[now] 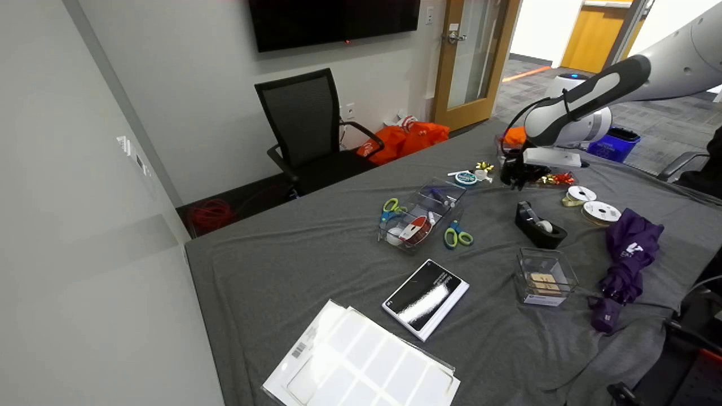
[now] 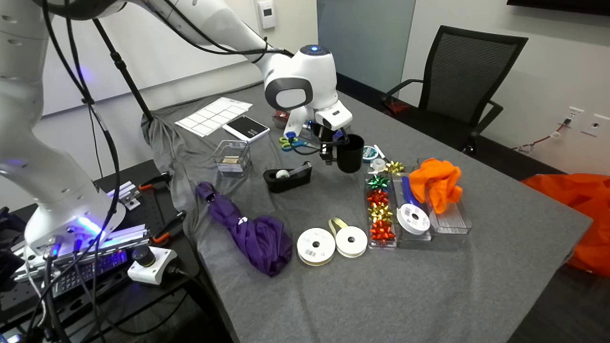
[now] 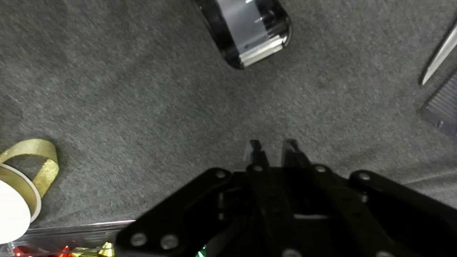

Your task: Move the black cup closer to the purple umbrella

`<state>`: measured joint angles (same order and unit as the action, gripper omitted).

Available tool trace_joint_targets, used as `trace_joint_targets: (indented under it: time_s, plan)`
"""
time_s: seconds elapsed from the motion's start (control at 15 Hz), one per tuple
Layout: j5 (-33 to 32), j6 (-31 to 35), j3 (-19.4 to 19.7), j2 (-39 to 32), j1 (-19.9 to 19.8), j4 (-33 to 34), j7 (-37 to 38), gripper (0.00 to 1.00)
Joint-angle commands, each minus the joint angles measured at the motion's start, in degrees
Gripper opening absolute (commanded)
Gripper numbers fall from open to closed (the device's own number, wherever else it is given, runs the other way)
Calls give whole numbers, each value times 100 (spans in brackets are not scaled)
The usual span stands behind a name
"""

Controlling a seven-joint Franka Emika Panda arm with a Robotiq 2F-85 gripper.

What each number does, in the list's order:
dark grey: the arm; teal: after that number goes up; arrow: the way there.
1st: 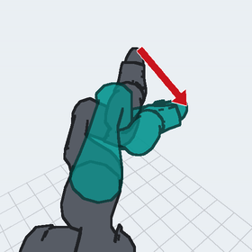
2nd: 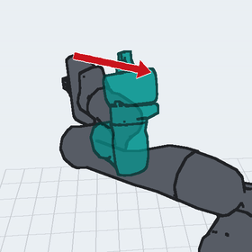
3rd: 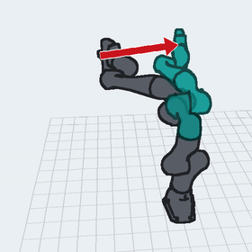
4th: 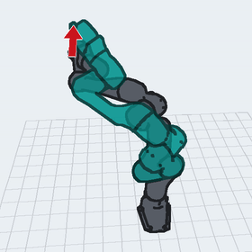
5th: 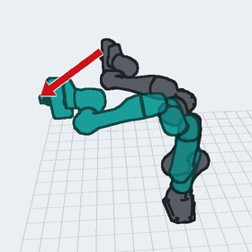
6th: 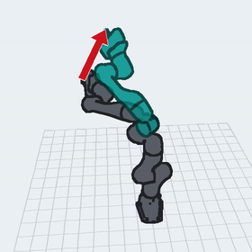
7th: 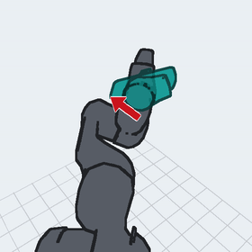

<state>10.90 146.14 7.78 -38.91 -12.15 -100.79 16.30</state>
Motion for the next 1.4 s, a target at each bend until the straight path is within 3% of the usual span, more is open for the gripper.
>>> trace_joint_targets:
  time_s: [0.0, 0.6, 1.33]
  plan:
    - [-154, 11, 195, 771, 125, -930, -181, 5]
    - [-873, 294, 549, 1741, 95, -2542, -728, 5]
    - [-1316, 1464, 820, 1682, -86, -3468, -1394, 5]
